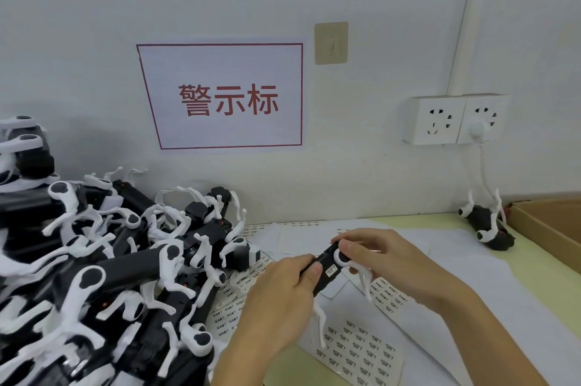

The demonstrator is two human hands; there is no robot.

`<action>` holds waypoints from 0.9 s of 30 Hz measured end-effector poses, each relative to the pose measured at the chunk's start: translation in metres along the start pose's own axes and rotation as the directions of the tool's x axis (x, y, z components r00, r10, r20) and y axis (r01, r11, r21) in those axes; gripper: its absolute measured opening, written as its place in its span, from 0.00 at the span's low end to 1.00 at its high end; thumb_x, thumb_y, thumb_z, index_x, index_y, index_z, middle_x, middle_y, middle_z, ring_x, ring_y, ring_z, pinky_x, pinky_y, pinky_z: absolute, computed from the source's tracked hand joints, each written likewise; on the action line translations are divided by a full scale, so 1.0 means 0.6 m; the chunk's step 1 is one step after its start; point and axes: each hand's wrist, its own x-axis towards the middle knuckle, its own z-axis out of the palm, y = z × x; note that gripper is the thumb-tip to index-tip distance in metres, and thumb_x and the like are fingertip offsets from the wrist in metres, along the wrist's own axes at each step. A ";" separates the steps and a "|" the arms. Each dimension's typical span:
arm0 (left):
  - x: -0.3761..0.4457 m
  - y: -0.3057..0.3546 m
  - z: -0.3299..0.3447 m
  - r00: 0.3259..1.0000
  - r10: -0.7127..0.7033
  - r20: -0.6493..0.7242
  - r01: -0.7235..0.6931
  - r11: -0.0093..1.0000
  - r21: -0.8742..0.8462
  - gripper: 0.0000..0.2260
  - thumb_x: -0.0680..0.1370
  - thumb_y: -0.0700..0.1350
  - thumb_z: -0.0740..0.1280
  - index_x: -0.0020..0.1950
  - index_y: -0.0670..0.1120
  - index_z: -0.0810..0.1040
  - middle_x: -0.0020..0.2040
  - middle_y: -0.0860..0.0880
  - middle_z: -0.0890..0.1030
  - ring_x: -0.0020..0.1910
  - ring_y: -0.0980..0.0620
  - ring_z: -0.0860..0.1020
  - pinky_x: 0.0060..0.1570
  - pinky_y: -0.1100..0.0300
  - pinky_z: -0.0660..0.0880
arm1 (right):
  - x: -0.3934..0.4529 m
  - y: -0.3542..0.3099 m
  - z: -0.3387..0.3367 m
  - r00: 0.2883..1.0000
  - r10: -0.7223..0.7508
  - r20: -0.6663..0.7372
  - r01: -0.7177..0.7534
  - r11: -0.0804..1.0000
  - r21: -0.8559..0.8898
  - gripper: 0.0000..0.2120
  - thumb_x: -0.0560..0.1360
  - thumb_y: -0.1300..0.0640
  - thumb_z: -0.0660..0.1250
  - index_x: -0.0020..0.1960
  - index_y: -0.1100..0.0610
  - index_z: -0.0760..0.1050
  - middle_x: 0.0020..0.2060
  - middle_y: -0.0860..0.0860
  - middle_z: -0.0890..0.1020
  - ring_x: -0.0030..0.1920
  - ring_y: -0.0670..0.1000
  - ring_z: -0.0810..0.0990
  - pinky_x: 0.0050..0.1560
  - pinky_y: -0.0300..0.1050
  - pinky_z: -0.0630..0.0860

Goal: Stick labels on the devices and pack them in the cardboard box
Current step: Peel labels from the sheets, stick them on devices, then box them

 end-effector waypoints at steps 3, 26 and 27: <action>0.000 0.001 -0.002 1.000 0.001 -0.005 -0.002 1.000 -0.021 0.15 0.84 0.52 0.57 0.42 0.48 0.75 0.34 0.54 0.74 0.35 0.53 0.71 0.40 0.52 0.69 | -0.001 -0.002 0.002 1.000 0.001 0.000 -0.001 1.000 0.006 0.14 0.75 0.33 0.65 0.55 0.37 0.81 0.52 0.37 0.84 0.53 0.42 0.82 0.48 0.40 0.77; -0.007 0.056 -0.052 0.999 0.043 -0.021 -0.048 0.916 -0.399 0.15 0.73 0.61 0.64 0.47 0.56 0.86 0.40 0.42 0.81 0.37 0.44 0.74 0.39 0.52 0.70 | -0.012 -0.068 0.018 0.978 -0.174 -0.115 0.177 0.984 0.020 0.09 0.79 0.44 0.66 0.44 0.45 0.80 0.40 0.44 0.82 0.31 0.45 0.76 0.30 0.31 0.69; -0.007 0.056 -0.055 0.999 0.048 -0.015 -0.050 0.909 -0.413 0.14 0.73 0.60 0.64 0.47 0.56 0.86 0.38 0.43 0.80 0.35 0.46 0.72 0.38 0.53 0.68 | -0.014 -0.070 0.018 0.977 -0.175 -0.118 0.179 0.983 0.027 0.09 0.78 0.44 0.66 0.44 0.46 0.80 0.40 0.43 0.82 0.31 0.45 0.75 0.30 0.31 0.69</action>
